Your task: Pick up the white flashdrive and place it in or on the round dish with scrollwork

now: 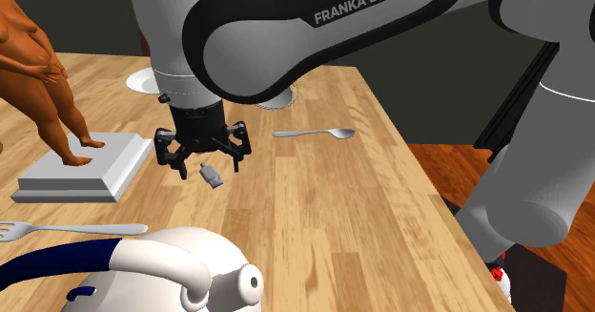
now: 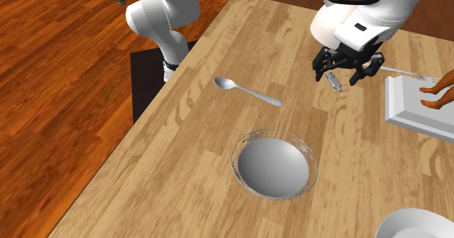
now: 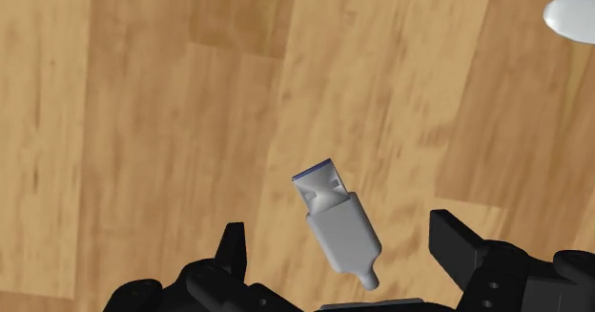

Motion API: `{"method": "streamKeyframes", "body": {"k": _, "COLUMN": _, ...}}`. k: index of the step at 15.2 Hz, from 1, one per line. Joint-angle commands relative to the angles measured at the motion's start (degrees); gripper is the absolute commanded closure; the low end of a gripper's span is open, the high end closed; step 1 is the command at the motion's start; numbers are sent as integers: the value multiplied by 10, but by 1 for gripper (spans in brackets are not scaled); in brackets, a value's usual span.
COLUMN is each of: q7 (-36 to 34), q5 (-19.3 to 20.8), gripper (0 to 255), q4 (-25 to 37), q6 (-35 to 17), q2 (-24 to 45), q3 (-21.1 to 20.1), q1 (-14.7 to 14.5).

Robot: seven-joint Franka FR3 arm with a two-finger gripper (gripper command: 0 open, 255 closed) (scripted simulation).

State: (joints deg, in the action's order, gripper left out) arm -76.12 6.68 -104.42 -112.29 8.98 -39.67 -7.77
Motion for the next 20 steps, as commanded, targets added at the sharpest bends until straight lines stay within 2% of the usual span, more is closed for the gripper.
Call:
{"method": "streamKeyframes", "body": {"k": 1, "q7": 0, "q5": 0, "gripper": 0, "q4": 0, "q6": 0, "q2": 0, "q3": 0, "q1": 0}}
{"method": "streamKeyframes", "body": {"k": 2, "q7": 0, "q5": 0, "gripper": 255, "q4": 0, "q6": 0, "q2": 0, "q3": 0, "q1": 0}}
{"method": "streamKeyframes", "body": {"k": 11, "q7": 0, "q5": 0, "gripper": 255, "q4": 0, "q6": 0, "q2": 0, "q3": 0, "q1": 0}}
{"method": "streamKeyframes", "body": {"k": 20, "q7": 7, "q5": -10, "gripper": 255, "q4": 58, "q6": 66, "q2": -11, "q3": -2, "q1": 1}}
